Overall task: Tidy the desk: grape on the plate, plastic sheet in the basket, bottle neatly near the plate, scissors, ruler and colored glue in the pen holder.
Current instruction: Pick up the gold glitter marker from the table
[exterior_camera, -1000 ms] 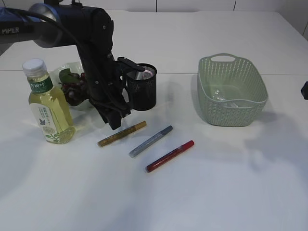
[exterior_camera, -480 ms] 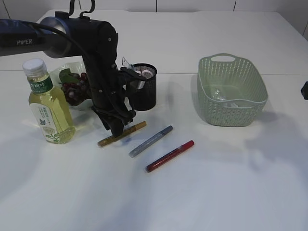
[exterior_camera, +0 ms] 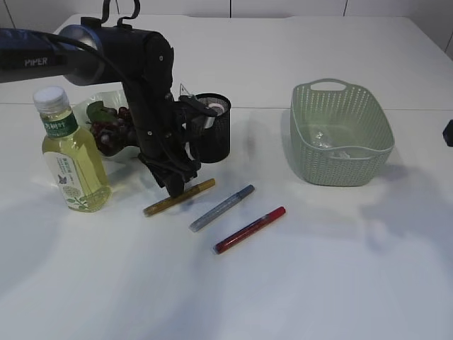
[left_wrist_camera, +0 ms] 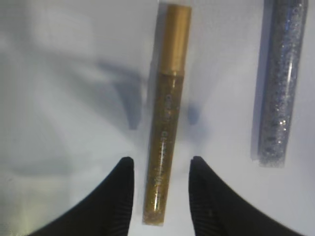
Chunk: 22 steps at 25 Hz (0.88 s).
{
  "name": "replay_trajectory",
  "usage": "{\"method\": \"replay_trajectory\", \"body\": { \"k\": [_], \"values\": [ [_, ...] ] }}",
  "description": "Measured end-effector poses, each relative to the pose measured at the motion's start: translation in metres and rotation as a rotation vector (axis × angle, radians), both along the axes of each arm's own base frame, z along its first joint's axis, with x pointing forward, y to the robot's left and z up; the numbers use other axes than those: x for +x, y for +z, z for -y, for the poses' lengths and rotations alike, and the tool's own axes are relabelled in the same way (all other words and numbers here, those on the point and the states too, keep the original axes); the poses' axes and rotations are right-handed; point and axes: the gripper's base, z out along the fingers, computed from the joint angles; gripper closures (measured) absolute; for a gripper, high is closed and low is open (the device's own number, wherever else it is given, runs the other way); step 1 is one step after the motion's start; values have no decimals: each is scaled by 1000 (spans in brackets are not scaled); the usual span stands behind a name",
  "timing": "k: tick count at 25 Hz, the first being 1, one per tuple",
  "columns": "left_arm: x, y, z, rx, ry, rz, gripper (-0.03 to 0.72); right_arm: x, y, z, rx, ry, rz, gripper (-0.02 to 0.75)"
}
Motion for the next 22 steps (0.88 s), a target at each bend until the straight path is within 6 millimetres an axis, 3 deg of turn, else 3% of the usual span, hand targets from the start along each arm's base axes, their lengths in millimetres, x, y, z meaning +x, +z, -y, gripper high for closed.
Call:
{"method": "replay_trajectory", "body": {
  "k": [10, 22],
  "values": [
    [1, -14, 1, 6, 2, -18, 376, 0, 0, 0, 0, 0, 0, 360],
    [1, -27, 1, 17, 2, -43, 388, 0, 0, 0, 0, 0, 0, 360]
  ]
}}
